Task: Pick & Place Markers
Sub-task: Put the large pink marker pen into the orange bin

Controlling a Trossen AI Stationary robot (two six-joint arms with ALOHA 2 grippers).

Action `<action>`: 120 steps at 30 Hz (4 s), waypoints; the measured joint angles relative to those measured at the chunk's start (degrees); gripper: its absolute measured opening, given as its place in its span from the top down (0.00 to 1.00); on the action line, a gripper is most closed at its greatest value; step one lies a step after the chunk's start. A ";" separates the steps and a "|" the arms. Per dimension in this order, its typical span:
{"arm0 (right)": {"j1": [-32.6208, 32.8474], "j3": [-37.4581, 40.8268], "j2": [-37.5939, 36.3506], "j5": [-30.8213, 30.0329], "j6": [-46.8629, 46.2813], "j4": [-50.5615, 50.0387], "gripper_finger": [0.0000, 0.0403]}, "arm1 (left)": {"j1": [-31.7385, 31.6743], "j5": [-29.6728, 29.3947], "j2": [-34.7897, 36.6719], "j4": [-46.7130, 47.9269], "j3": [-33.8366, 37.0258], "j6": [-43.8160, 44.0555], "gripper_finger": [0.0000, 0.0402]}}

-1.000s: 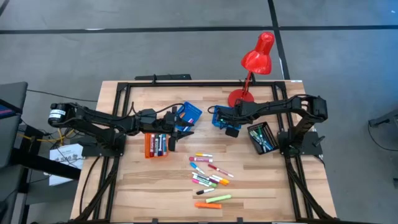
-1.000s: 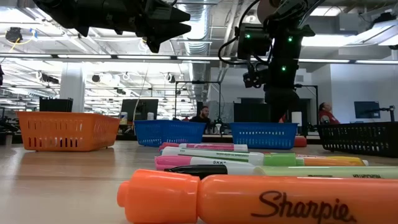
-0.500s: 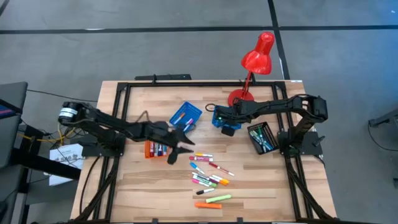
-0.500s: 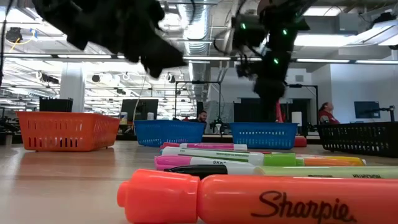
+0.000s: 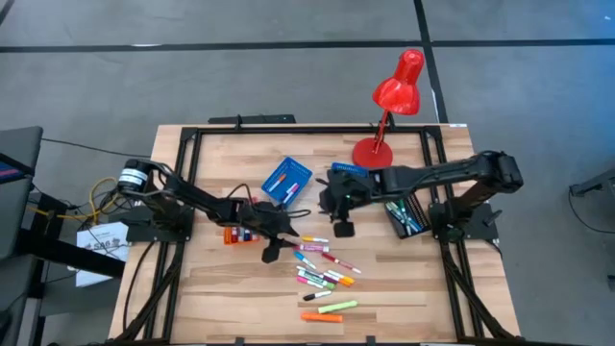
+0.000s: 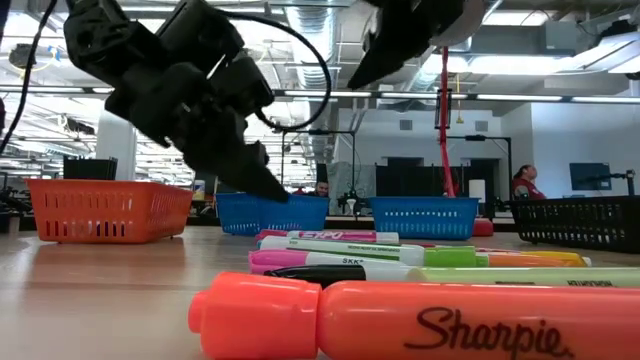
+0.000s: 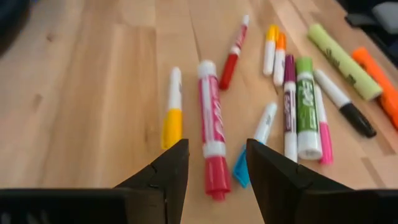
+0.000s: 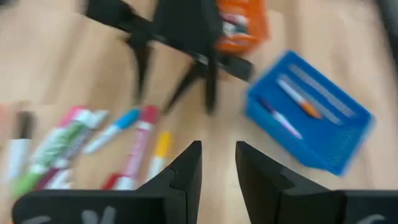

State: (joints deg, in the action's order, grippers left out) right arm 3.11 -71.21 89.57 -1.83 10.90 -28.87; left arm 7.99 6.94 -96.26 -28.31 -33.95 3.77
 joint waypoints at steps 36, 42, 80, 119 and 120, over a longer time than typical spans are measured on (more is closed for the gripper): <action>0.35 6.09 -2.65 3.99 -22.84 12.25 0.78 | 3.21 -4.37 -2.57 -0.40 -0.02 -3.52 0.61; 0.42 6.09 -2.63 3.99 -22.95 11.99 0.78 | 3.19 -5.00 -2.57 -0.39 -0.02 -3.52 0.61; 0.51 6.06 -2.59 3.95 -22.47 11.33 0.78 | 3.60 -8.90 -1.50 -1.01 0.04 -3.52 0.83; -1.00 6.04 -2.59 3.94 -22.47 11.15 0.78 | 3.02 -16.75 54.15 77.33 -0.09 43.72 0.81; -1.00 6.04 -2.59 3.96 -22.47 11.22 0.78 | 3.28 -16.04 55.02 80.07 -0.06 46.32 0.81</action>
State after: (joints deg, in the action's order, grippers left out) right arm 2.11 -65.17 86.98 2.13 -11.57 -17.66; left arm 11.27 -9.10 -41.24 51.77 -34.01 50.09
